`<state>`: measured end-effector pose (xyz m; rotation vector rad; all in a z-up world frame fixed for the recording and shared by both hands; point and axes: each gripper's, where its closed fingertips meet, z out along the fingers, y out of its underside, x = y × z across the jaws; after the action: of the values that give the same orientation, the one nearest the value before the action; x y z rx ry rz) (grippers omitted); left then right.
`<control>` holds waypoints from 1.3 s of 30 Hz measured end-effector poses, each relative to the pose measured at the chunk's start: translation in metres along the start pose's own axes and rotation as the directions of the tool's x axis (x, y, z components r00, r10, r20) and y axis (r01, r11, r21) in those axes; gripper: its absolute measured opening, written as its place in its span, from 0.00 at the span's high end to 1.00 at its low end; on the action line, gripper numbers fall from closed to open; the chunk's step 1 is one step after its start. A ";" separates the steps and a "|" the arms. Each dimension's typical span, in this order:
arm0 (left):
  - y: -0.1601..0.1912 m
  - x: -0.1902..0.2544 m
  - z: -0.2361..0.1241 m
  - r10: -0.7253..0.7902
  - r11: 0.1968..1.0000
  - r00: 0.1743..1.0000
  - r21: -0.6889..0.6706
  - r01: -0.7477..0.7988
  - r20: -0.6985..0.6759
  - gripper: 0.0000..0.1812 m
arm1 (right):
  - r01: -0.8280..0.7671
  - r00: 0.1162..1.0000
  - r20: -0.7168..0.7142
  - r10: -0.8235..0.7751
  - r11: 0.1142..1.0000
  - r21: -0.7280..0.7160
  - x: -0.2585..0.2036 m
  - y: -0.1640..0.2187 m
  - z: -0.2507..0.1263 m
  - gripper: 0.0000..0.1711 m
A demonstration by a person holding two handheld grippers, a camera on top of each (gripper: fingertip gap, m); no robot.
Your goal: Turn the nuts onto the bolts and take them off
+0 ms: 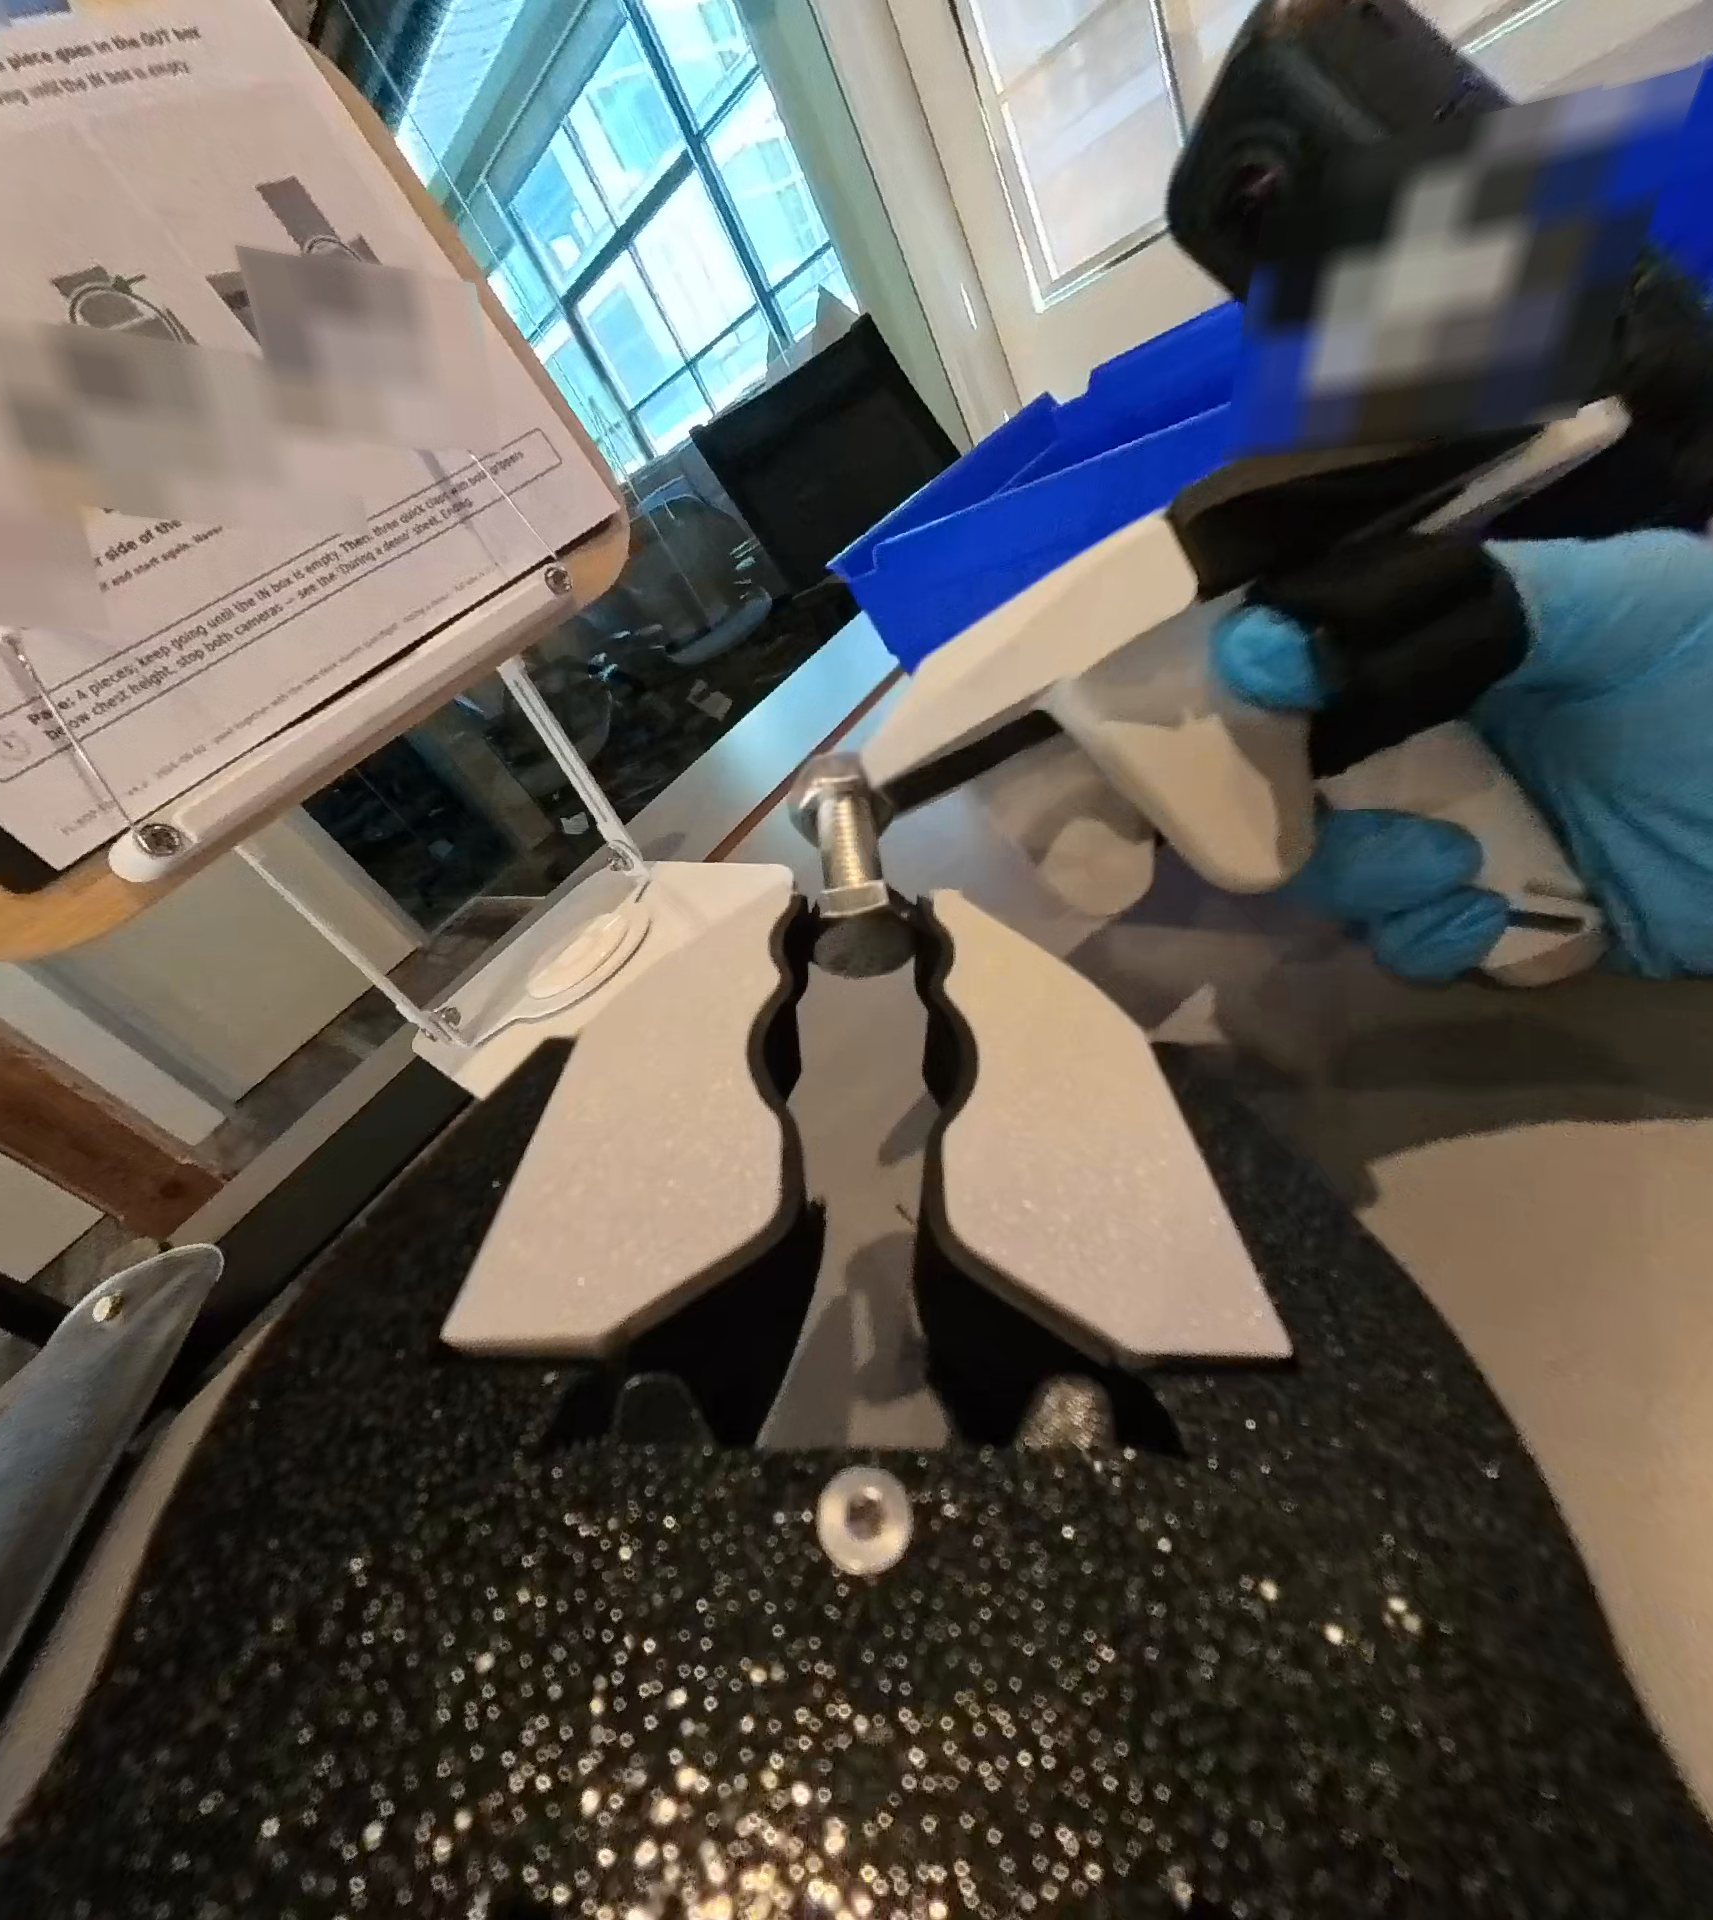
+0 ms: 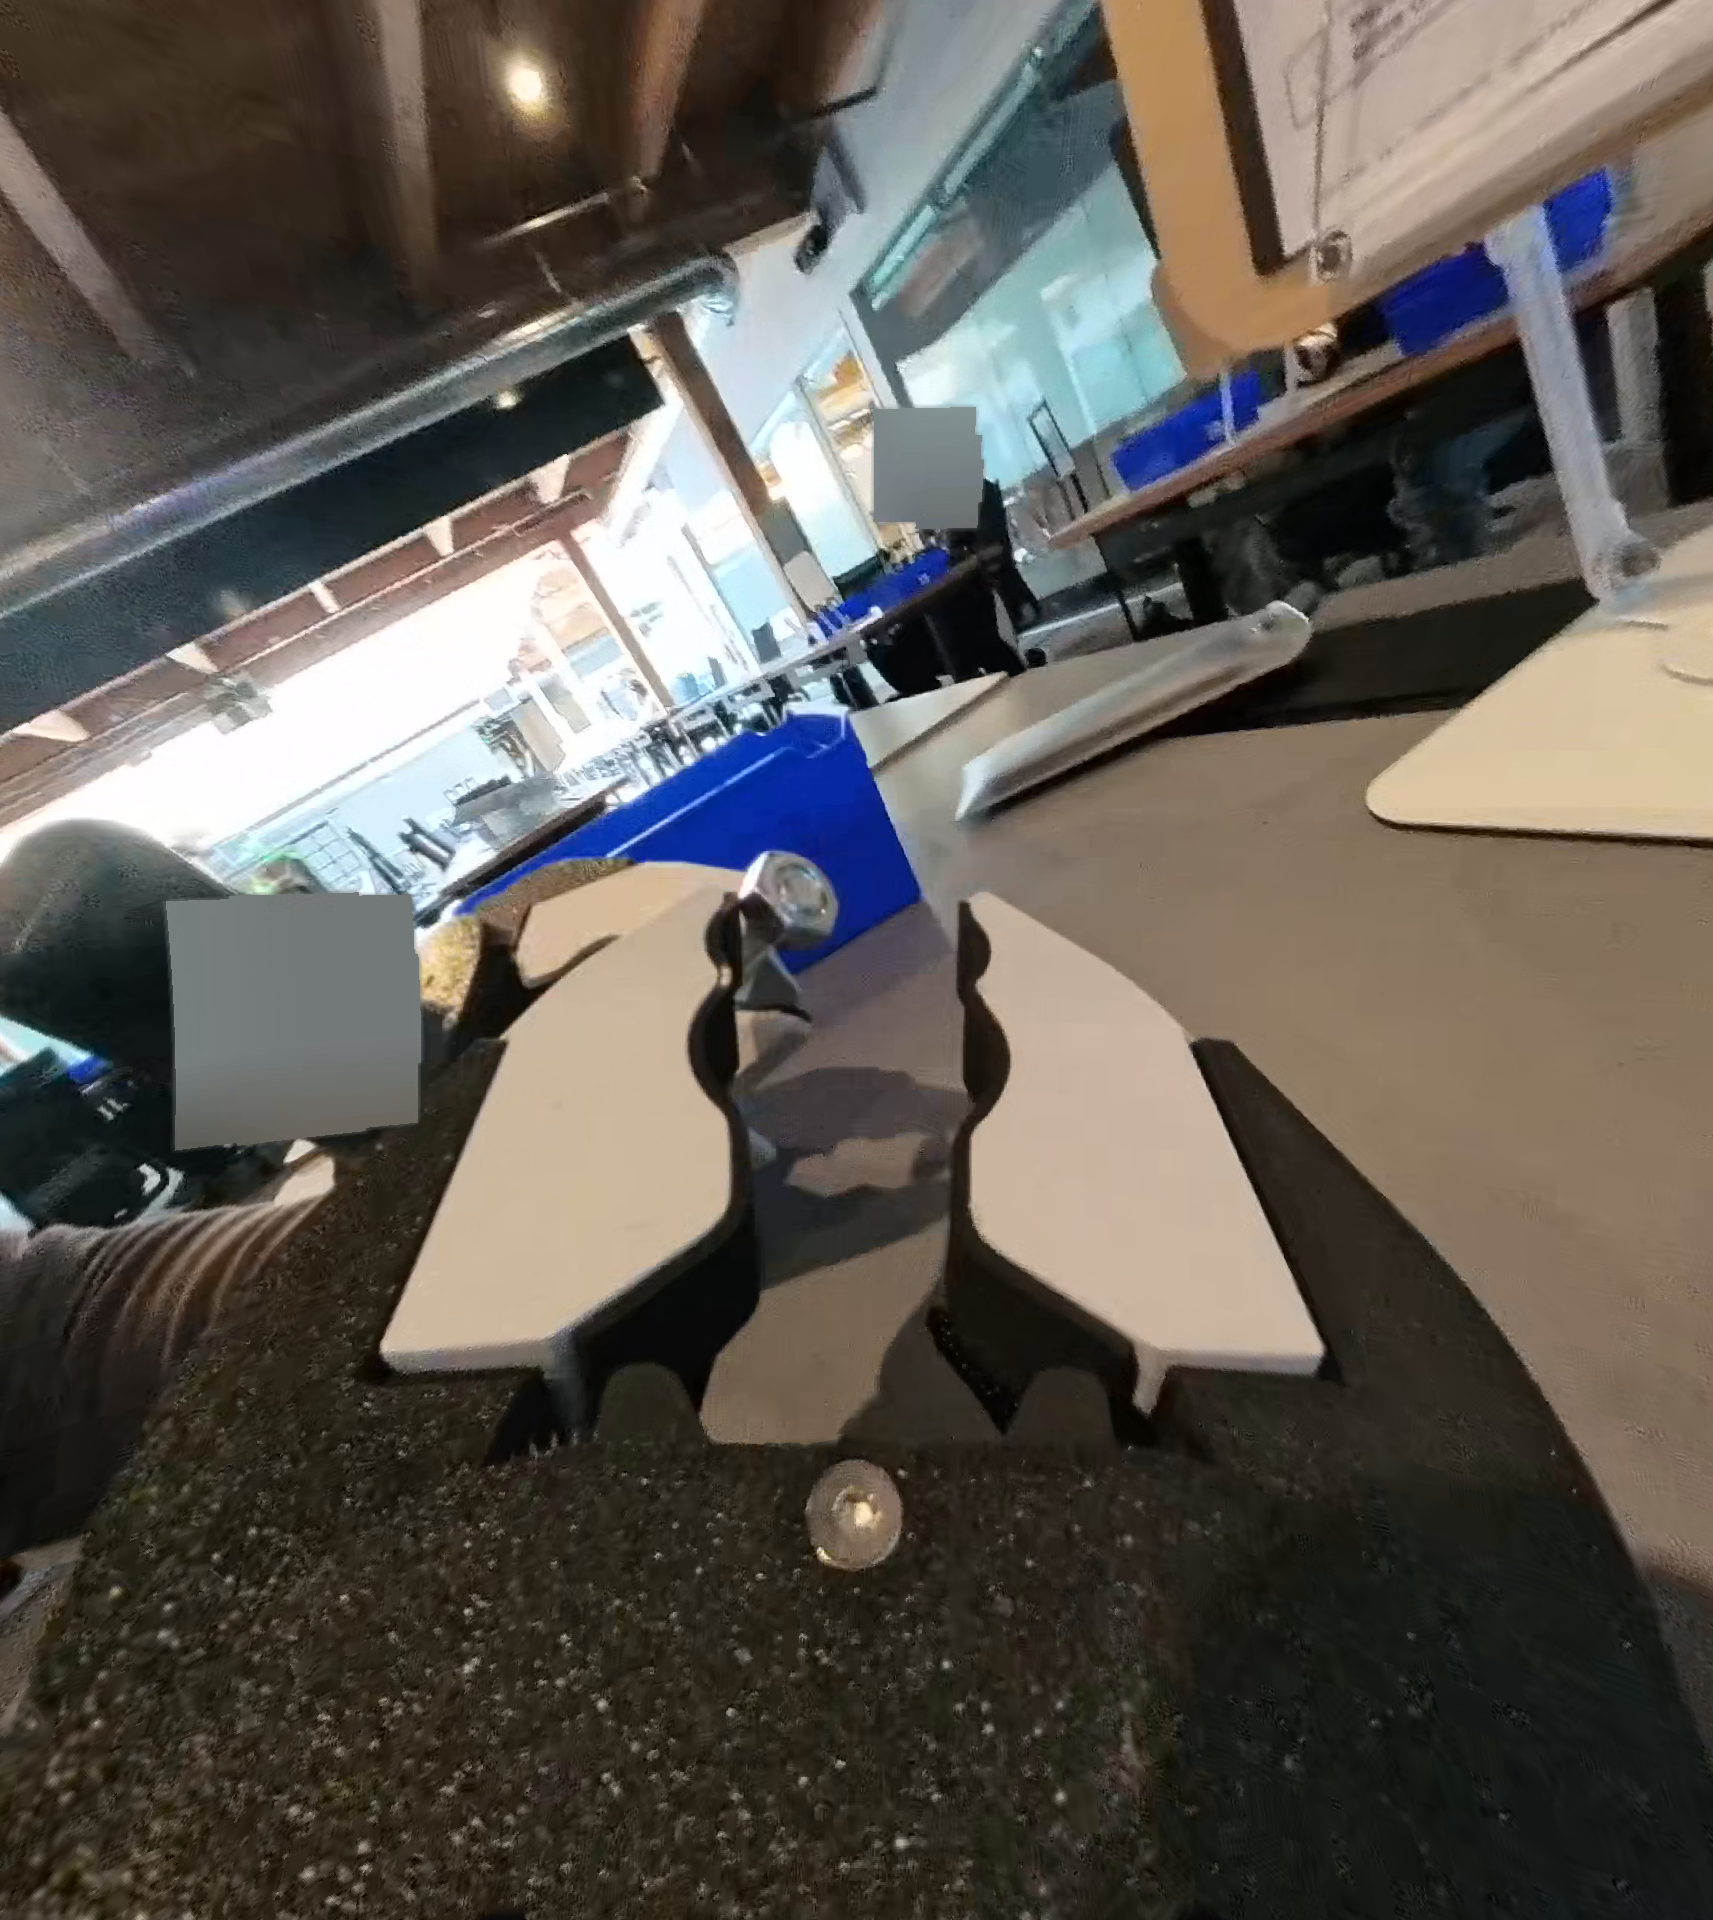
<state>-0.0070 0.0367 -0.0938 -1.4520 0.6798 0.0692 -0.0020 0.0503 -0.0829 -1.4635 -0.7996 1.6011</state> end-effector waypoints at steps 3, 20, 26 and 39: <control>0.000 -0.003 -0.003 -0.018 1.000 1.000 0.012 0.018 0.003 0.89 | 0.039 0.997 -0.073 -0.037 0.999 0.036 0.007 -0.007 -0.011 0.84; -0.006 -0.001 -0.004 0.021 0.999 1.000 0.043 -0.021 0.007 0.89 | -0.070 0.997 -0.021 0.070 0.998 -0.001 0.006 0.000 -0.008 0.79; -0.009 -0.001 -0.003 0.010 0.998 1.000 0.066 -0.011 0.009 0.89 | -0.062 0.996 0.073 0.058 0.997 0.044 -0.010 -0.012 -0.004 0.74; -0.018 0.000 -0.009 -0.001 0.991 1.000 0.131 0.002 -0.010 0.89 | -0.056 0.997 0.056 0.059 0.998 -0.040 -0.005 0.004 -0.008 0.76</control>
<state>-0.0027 0.0253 -0.0778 -1.3275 0.6792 0.0154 0.0058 0.0437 -0.0850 -1.4853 -0.8314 1.6861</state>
